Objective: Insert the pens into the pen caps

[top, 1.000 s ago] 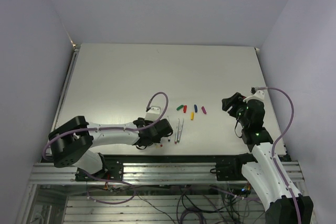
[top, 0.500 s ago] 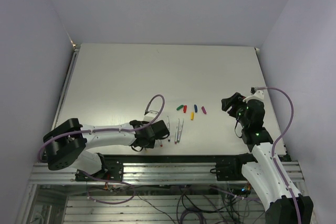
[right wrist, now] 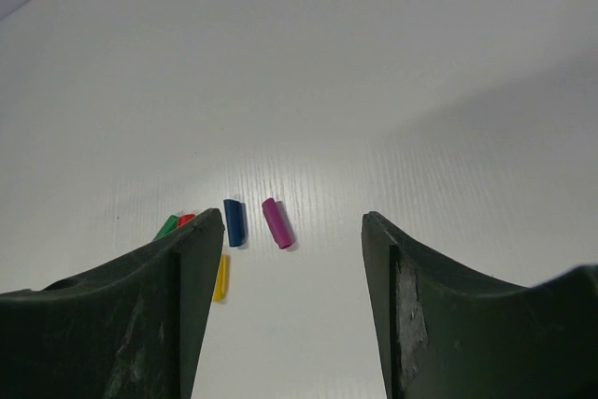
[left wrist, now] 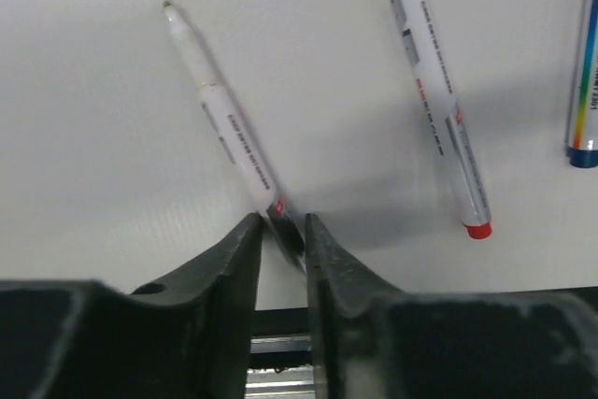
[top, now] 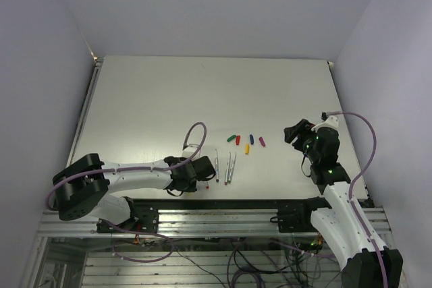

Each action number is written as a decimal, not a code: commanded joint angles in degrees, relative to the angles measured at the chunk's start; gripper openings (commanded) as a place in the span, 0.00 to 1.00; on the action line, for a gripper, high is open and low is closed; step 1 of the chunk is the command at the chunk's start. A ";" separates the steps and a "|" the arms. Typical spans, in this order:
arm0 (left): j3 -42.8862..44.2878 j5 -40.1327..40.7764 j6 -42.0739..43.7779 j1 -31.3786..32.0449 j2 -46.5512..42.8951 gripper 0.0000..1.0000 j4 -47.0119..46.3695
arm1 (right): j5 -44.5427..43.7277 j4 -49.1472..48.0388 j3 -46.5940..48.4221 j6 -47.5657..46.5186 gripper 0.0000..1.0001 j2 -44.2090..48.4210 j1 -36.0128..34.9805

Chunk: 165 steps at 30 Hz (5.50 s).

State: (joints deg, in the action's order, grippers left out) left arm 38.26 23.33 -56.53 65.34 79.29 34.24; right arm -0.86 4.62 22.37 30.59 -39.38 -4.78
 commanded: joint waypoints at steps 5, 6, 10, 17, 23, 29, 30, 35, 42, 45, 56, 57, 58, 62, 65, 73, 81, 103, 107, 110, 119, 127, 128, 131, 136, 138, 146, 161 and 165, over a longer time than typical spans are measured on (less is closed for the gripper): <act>-5.11 -5.26 -1.36 -2.69 1.75 0.22 -3.03 | -0.81 -0.40 0.99 -0.97 0.62 -0.92 0.23; -5.44 -5.45 -1.21 -3.20 1.67 0.23 -3.36 | -0.77 -0.41 1.05 -0.99 0.62 -1.19 0.23; -6.10 -5.63 -0.48 -5.17 1.49 0.47 -4.36 | -0.46 -0.65 1.13 -1.15 0.62 -2.09 0.28; -5.50 -5.74 1.69 -7.02 2.58 0.53 -5.64 | -0.47 -0.80 0.63 -0.48 0.62 -1.74 0.29; -5.11 -6.08 2.74 -7.38 4.10 0.15 -5.38 | -1.00 -0.13 1.11 -0.72 0.62 -1.75 0.27; -5.22 -6.16 2.80 -7.42 4.92 0.07 -6.67 | -0.42 -0.51 0.99 -1.40 0.62 -2.74 0.29; -5.08 -5.66 2.83 -7.41 4.67 0.07 -6.41 | -0.44 -0.43 1.13 -1.79 0.61 -3.06 0.27; -3.29 -0.03 3.32 -7.42 -0.42 0.07 -4.08 | 1.27 0.73 2.27 -3.97 0.52 -7.30 0.25; 2.03 9.26 5.88 -7.51 -8.35 0.07 -0.37 | 0.85 -0.41 2.31 -5.96 0.38 -10.82 -4.04; 3.82 11.97 7.49 -7.49 -9.84 0.07 0.00 | -0.39 -0.59 3.66 -6.66 0.36 -13.77 -7.75; -1.61 6.67 11.42 -10.80 -12.54 0.07 -21.07 | -9.84 -4.01 9.63 -5.54 0.44 -27.95 -26.13; -2.58 5.50 11.97 -11.30 -12.84 0.07 -24.09 | -10.12 -4.47 9.91 -5.27 0.44 -29.09 -26.84; -3.67 4.22 12.66 -11.94 -12.95 0.07 -26.64 | -10.28 -4.76 10.20 -5.01 0.43 -30.48 -27.37; -4.28 0.98 16.18 -12.87 -11.89 0.07 -33.16 | -11.33 -5.40 11.64 -4.36 0.39 -34.23 -29.96; -2.39 -0.08 19.11 -12.95 -9.70 0.07 -33.97 | -13.55 -4.94 13.31 -4.11 0.38 -36.98 -32.15; -1.94 -1.40 21.24 -12.95 -8.08 0.07 -36.15 | -18.12 -3.40 15.65 -2.80 0.36 -42.26 -34.91; -3.15 -0.28 21.03 -13.00 -9.24 0.07 -34.77 | -20.02 -1.90 17.18 -2.37 0.34 -44.96 -35.70; -4.39 -0.33 20.16 -13.21 -8.37 0.07 -34.72 | -21.29 -0.28 19.02 -1.11 0.34 -50.42 -36.47; -4.34 -0.23 20.23 -13.18 -8.10 0.07 -34.76 | -21.37 0.43 19.28 -0.48 0.32 -51.59 -36.55; -4.54 -0.05 20.25 -13.22 -8.11 0.07 -34.86 | -21.65 1.13 19.25 0.07 0.30 -51.90 -36.69; -5.02 0.22 20.31 -13.44 -9.12 0.07 -34.33 | -22.59 4.58 19.13 2.22 0.00 -51.13 -37.02; -4.58 -0.32 21.37 -13.55 -8.97 0.07 -35.49 | -19.87 0.00 17.78 -1.09 0.00 -44.48 -37.07; -4.52 -0.33 21.64 -13.53 -8.97 0.07 -35.89 | -19.88 -0.50 18.06 -1.68 0.00 -43.70 -37.06; -3.78 -0.16 22.78 -13.57 -8.81 0.07 -36.59 | -19.60 -2.84 18.51 -3.64 0.00 -40.97 -37.09; -2.61 -0.23 25.26 -13.53 -8.83 0.07 -38.78 | -19.30 -7.67 19.24 -7.75 0.00 -36.02 -37.02; -2.30 -0.46 25.97 -13.50 -8.96 0.07 -39.68 | -19.51 -9.47 19.54 -9.41 0.00 -34.20 -37.00; -1.41 -3.36 26.98 -13.55 -11.25 0.07 -44.45 | -20.05 -16.98 18.81 -13.91 0.00 -26.31 -36.66; -4.98 -20.17 28.52 -13.53 -10.48 0.07 -63.31 | -22.04 -33.59 8.56 -15.63 0.00 -11.19 -36.28; -5.09 -24.93 29.09 -13.52 -9.08 0.07 -68.38 | -21.36 -36.57 7.38 -16.95 0.00 -9.00 -36.32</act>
State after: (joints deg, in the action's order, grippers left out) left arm 33.56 5.87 -28.91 52.16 69.06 -24.75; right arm -21.87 -25.50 30.79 15.59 -50.50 -41.21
